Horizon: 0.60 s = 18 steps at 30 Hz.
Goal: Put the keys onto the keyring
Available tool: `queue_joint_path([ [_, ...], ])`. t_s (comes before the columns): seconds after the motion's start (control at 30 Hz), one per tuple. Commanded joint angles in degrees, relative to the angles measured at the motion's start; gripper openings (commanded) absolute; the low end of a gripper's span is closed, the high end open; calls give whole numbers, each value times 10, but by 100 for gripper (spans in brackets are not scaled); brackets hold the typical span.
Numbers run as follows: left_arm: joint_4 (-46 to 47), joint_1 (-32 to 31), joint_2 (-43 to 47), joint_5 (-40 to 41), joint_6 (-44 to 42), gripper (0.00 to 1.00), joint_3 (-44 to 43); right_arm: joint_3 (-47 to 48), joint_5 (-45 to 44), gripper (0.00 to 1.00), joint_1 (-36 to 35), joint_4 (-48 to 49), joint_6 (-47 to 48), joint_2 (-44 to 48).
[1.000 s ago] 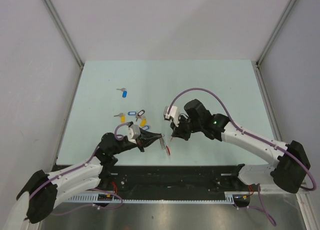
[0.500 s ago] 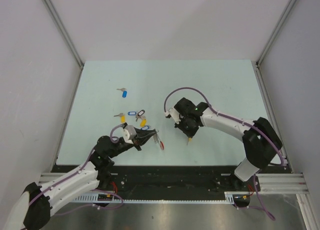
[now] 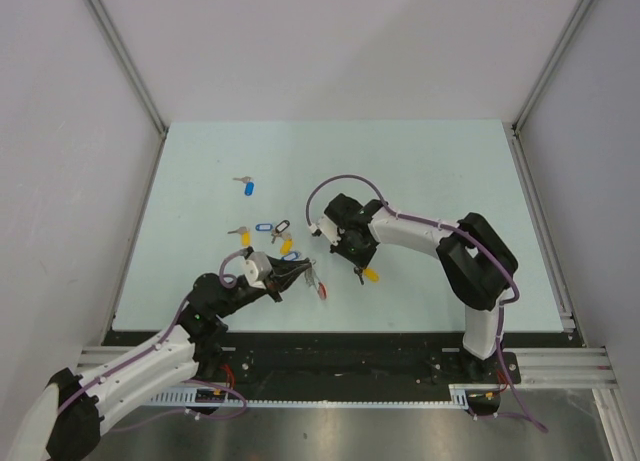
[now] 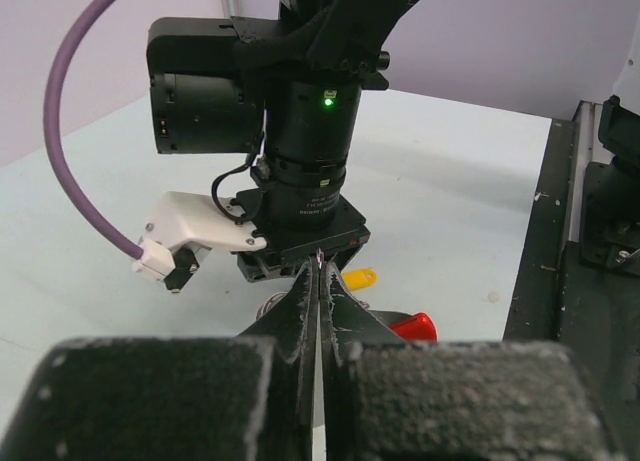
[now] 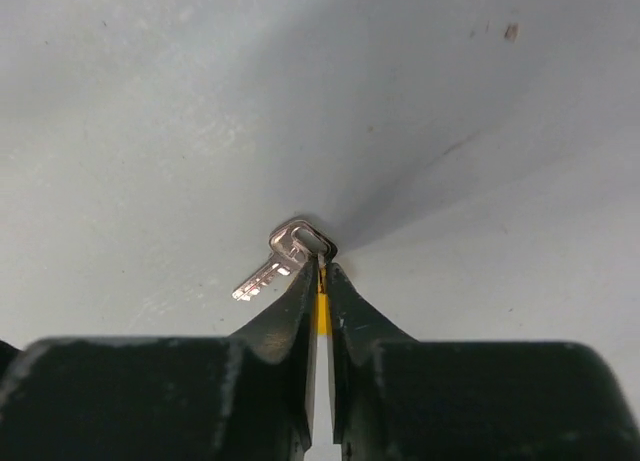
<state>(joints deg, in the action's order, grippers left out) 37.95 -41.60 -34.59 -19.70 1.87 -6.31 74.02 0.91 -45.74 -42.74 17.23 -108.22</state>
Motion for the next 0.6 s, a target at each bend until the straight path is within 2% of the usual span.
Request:
queue_joint_path([
  [0.0, 19, 4, -3, -1, -13, 0, -1, 30, -7, 19, -8, 30, 11, -2],
  [0.17, 21, 4, -4, -2, -12, 1, -1, 28, -9, 34, -10, 36, -15, 41],
  [0.3, 21, 4, -1, -2, -11, 0, 0, -18, -3, 37, -10, 81, -43, 106],
  [0.33, 21, 3, 0, -1, -11, 0, 1, -58, 0, 37, -8, 100, -52, 123],
  [0.4, 22, 4, 1, -2, -11, 0, 2, -101, 22, 37, -1, 167, -59, 175],
  [0.43, 22, 4, 1, -2, -10, 0, 1, -152, 32, 37, 2, 192, -67, 192],
  [0.57, 26, 4, 1, -2, -8, 0, 2, -289, 79, 36, 33, 371, -84, 285],
])
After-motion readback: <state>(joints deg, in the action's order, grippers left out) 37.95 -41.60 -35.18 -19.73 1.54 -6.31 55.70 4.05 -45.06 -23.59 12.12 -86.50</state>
